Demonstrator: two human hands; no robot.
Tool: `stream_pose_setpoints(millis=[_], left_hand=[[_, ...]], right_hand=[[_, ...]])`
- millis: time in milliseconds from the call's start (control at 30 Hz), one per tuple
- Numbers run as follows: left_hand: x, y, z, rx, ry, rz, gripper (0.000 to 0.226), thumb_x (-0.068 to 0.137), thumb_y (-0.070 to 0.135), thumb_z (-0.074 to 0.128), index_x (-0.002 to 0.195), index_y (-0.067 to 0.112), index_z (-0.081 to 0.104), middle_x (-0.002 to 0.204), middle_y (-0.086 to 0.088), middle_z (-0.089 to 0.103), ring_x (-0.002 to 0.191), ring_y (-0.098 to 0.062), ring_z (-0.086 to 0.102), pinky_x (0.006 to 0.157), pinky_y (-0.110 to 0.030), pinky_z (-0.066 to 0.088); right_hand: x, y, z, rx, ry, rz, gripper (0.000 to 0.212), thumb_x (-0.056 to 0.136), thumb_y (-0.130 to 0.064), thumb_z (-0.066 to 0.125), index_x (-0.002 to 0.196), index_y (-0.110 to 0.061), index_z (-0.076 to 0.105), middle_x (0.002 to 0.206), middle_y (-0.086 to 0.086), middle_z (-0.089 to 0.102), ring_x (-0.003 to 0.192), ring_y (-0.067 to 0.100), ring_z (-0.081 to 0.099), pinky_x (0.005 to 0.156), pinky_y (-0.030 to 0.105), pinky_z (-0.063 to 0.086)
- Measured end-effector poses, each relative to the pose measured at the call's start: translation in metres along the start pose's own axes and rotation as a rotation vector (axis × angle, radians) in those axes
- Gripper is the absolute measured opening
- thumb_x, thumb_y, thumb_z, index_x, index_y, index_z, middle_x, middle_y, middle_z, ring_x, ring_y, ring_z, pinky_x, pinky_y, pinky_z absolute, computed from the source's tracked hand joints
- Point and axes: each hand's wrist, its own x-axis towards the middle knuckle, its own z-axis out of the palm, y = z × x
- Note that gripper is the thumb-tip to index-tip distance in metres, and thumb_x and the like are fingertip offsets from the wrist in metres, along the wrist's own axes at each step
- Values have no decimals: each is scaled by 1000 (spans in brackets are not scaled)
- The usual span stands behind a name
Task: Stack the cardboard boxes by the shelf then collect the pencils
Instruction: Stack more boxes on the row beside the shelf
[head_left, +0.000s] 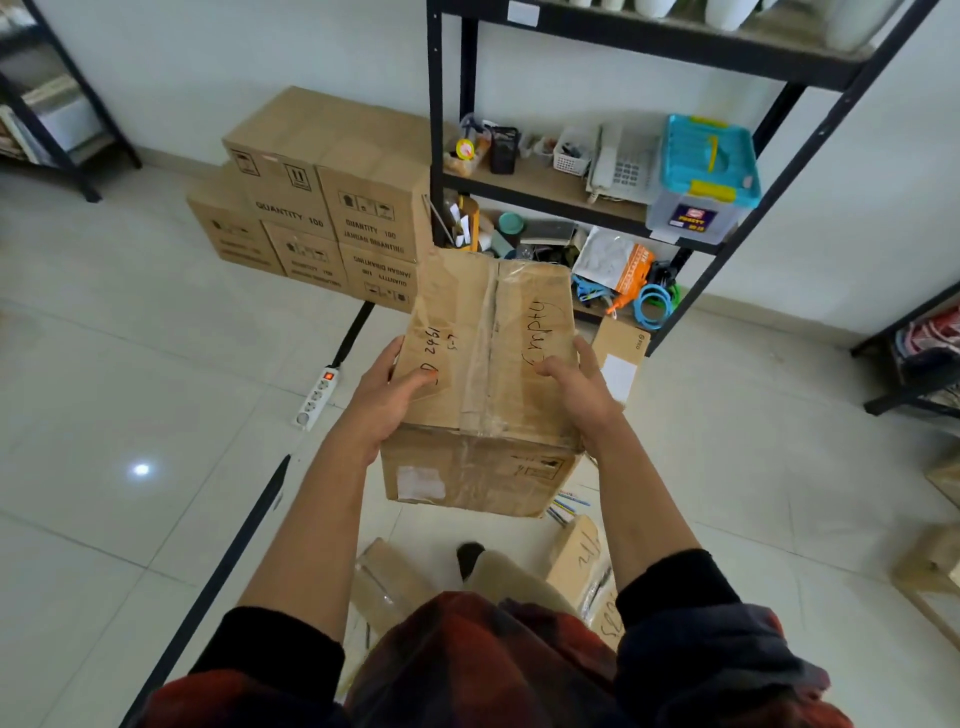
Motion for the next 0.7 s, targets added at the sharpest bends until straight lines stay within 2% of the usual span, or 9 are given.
stream_pose_setpoints(millis=[67, 167, 333, 467, 600, 700], left_hand=[[21, 5, -5, 4, 5, -8, 35, 94, 19, 58, 109, 50, 51, 102, 20, 61, 97, -3, 58, 83, -29, 48], [62, 8, -12, 8, -1, -27, 37, 93, 19, 59, 106, 52, 52, 105, 18, 65, 100, -3, 60, 87, -30, 48], [118, 20, -21, -10, -18, -42, 39, 92, 20, 61, 118, 48, 54, 111, 15, 68, 106, -7, 63, 94, -32, 49], [157, 38, -27, -43, -17, -45, 42, 92, 18, 61, 111, 55, 53, 111, 18, 68, 106, -5, 62, 94, -29, 48], [197, 47, -45, -75, 6, -57, 43, 90, 25, 63, 125, 48, 56, 115, 19, 67, 113, -7, 60, 98, -31, 46], [213, 55, -62, -109, 26, -62, 44, 90, 37, 63, 132, 43, 54, 121, 18, 66, 114, -6, 61, 104, -35, 44]], right_hand=[[23, -6, 8, 4, -2, 2, 67, 91, -26, 60, 146, -36, 24, 118, -7, 50, 107, 18, 52, 86, 38, 44], [64, -16, 19, 3, 1, 18, 56, 90, -28, 63, 134, -39, 31, 125, -3, 54, 108, 19, 55, 93, 42, 47], [116, -41, 33, -25, -3, 30, 51, 92, -25, 63, 128, -41, 29, 105, -18, 51, 93, 5, 53, 71, 28, 44], [158, -70, 41, -49, -37, 44, 50, 92, -28, 64, 128, -42, 32, 114, -10, 56, 96, 9, 56, 73, 30, 46], [196, -95, 56, -71, -66, 38, 47, 92, -27, 63, 126, -41, 34, 116, -7, 58, 98, 13, 59, 71, 29, 47], [213, -113, 71, -94, -75, 24, 40, 95, -24, 60, 120, -40, 33, 98, -18, 51, 84, 2, 53, 61, 19, 41]])
